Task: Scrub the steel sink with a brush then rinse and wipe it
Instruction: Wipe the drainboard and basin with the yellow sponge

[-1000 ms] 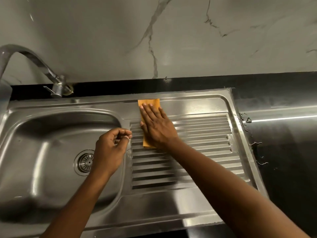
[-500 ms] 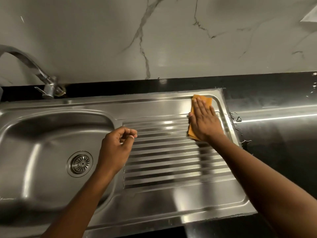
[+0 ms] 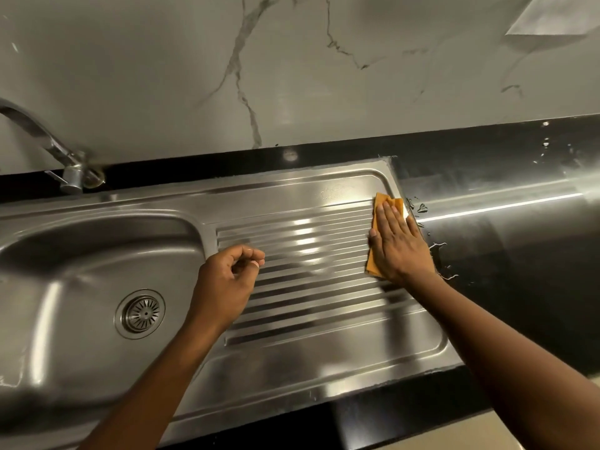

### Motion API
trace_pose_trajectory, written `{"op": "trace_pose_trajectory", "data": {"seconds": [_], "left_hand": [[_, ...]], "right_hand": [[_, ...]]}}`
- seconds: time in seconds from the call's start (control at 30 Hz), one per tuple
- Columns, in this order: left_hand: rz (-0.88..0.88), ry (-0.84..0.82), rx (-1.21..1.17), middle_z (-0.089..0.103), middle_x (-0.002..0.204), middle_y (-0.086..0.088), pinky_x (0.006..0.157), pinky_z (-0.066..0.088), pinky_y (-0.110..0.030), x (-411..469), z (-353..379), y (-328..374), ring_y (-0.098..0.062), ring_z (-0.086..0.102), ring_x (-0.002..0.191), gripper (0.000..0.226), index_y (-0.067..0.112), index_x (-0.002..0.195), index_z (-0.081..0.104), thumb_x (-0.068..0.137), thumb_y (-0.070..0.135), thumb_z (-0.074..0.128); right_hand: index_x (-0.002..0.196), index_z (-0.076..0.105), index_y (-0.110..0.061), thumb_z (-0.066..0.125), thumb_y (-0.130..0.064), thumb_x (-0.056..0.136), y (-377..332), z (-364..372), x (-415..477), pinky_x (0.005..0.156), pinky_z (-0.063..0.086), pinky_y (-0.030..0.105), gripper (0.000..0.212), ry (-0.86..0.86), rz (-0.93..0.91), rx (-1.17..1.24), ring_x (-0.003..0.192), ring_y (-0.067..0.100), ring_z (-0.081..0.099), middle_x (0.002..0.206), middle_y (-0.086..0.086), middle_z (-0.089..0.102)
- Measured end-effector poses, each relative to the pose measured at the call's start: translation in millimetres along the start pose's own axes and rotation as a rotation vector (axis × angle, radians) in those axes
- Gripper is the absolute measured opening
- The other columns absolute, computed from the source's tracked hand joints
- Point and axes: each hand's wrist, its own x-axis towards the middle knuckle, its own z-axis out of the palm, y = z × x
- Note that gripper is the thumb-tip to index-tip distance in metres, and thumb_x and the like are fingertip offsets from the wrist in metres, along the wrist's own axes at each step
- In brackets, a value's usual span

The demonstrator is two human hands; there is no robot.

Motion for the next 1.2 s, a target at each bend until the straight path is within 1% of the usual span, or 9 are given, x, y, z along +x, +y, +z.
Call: {"op": "trace_pose_trajectory", "data": {"seconds": [0.33, 0.5, 0.57, 0.63, 0.7, 0.8, 0.93, 1.07, 1.2], "left_hand": [[0.024, -0.092, 0.004, 0.078, 0.097, 0.014, 0.093, 0.057, -0.027, -16.8, 17.9, 11.5, -0.003, 0.072, 0.097, 0.023, 0.028, 0.098, 0.077, 0.099, 0.008, 0.065], [0.031, -0.139, 0.020, 0.078, 0.098, 0.014, 0.090, 0.055, -0.023, -22.8, 25.8, 16.6, -0.002, 0.072, 0.096, 0.024, 0.030, 0.099, 0.076, 0.099, 0.009, 0.065], [0.037, -0.154, 0.016, 0.078, 0.098, 0.015, 0.088, 0.054, -0.019, -24.6, 28.2, 17.0, 0.000, 0.072, 0.096, 0.024, 0.030, 0.099, 0.076, 0.099, 0.008, 0.065], [0.041, -0.169, 0.009, 0.078, 0.099, 0.015, 0.086, 0.052, -0.015, -25.5, 30.4, 17.3, 0.002, 0.071, 0.097, 0.024, 0.028, 0.101, 0.076, 0.099, 0.008, 0.065], [0.045, -0.174, 0.006, 0.077, 0.099, 0.015, 0.084, 0.051, -0.011, -25.4, 32.3, 17.7, 0.002, 0.071, 0.097, 0.023, 0.027, 0.101, 0.076, 0.099, 0.007, 0.065], [0.048, -0.168, 0.002, 0.077, 0.098, 0.014, 0.079, 0.051, -0.005, -24.5, 32.8, 18.7, 0.003, 0.070, 0.097, 0.023, 0.026, 0.101, 0.077, 0.099, 0.007, 0.065], [0.036, -0.155, 0.012, 0.077, 0.099, 0.015, 0.079, 0.050, -0.004, -22.4, 32.1, 17.0, 0.003, 0.070, 0.097, 0.022, 0.027, 0.101, 0.077, 0.100, 0.008, 0.064], [0.030, -0.123, 0.009, 0.077, 0.099, 0.015, 0.085, 0.051, -0.011, -19.4, 32.4, 13.1, 0.001, 0.071, 0.098, 0.021, 0.026, 0.104, 0.077, 0.100, 0.008, 0.065], [0.016, -0.092, 0.017, 0.078, 0.099, 0.016, 0.087, 0.054, -0.018, -14.1, 36.7, 9.0, -0.002, 0.072, 0.098, 0.021, 0.026, 0.104, 0.077, 0.100, 0.009, 0.065]], "right_hand": [[0.163, -0.014, -0.020, 0.001, -0.051, 0.109, -1.4, 4.7, -93.5, 0.129, -0.006, 0.040, 0.064, -0.062, 0.036, -0.045, 0.157, 0.015, -0.017, 0.170, -0.001, -0.018], [0.161, 0.033, -0.016, 0.038, -0.048, 0.106, -1.0, -6.0, -144.4, 0.128, 0.020, 0.041, 0.064, -0.079, -0.001, -0.143, 0.154, 0.026, 0.030, 0.166, 0.010, 0.032], [0.129, 0.060, -0.021, 0.030, -0.050, 0.108, -5.9, -20.6, -153.6, 0.101, 0.052, 0.039, 0.047, -0.014, 0.123, 0.013, 0.111, 0.025, 0.068, 0.121, 0.008, 0.071], [0.099, 0.060, -0.021, 0.023, -0.057, 0.105, -7.7, -38.2, -153.7, 0.068, 0.051, 0.036, 0.052, 0.028, 0.240, 0.312, 0.070, 0.018, 0.064, 0.079, 0.001, 0.066], [0.091, 0.062, -0.011, 0.031, -0.054, 0.106, -5.0, -59.1, -146.4, 0.061, 0.049, 0.031, 0.055, 0.039, 0.330, 0.722, 0.060, 0.015, 0.060, 0.070, 0.001, 0.061], [0.103, 0.061, 0.004, 0.040, -0.047, 0.109, 3.2, -94.0, -120.9, 0.064, 0.056, 0.027, 0.056, 0.031, 0.389, 1.004, 0.066, 0.016, 0.065, 0.077, 0.004, 0.063], [0.103, 0.060, -0.015, 0.048, -0.057, 0.104, 14.2, -139.1, -53.2, 0.069, 0.057, 0.031, 0.044, 0.043, 0.364, 1.071, 0.080, 0.023, 0.069, 0.089, 0.004, 0.066], [0.110, 0.061, -0.010, 0.047, -0.056, 0.105, 33.4, -166.4, 34.3, 0.081, 0.058, 0.040, 0.048, 0.022, 0.277, 0.977, 0.083, 0.022, 0.067, 0.092, 0.006, 0.064], [0.140, 0.054, -0.009, 0.047, -0.056, 0.104, 52.6, -160.4, 107.0, 0.104, 0.050, 0.050, 0.060, -0.037, 0.370, 0.630, 0.122, 0.038, 0.060, 0.135, 0.017, 0.060]]}}
